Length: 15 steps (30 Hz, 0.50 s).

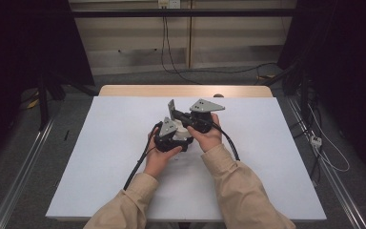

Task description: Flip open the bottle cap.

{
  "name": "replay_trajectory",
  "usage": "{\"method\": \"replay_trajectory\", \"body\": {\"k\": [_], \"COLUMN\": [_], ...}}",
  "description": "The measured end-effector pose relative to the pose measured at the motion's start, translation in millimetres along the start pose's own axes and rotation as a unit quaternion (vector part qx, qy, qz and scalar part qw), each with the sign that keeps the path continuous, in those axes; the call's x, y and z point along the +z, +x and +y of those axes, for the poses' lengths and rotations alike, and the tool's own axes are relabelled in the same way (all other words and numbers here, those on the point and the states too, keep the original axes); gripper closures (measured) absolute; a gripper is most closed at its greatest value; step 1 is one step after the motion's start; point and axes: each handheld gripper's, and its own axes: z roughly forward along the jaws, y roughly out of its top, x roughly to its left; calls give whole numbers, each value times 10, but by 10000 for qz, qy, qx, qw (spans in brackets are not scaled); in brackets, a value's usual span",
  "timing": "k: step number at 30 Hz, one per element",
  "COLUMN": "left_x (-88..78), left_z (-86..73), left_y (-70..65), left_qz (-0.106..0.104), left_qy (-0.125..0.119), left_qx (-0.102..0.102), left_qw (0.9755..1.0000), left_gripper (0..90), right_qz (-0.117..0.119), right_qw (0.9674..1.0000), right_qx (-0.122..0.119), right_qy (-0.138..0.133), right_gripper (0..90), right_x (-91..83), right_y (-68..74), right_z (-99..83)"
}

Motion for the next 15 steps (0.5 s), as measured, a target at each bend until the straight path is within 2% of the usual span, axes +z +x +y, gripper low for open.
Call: {"method": "replay_trajectory", "body": {"k": [15], "left_x": [4], "left_z": [1], "left_y": [1], "left_qz": [-29], "left_qy": [11], "left_qx": [4], "left_qw": [10000], "left_gripper": [187], "right_qz": [9], "right_qw": [10000], "right_qx": [-11], "right_qy": [49], "right_gripper": [900], "right_x": [21], "right_y": [-10], "right_z": [-18]}}
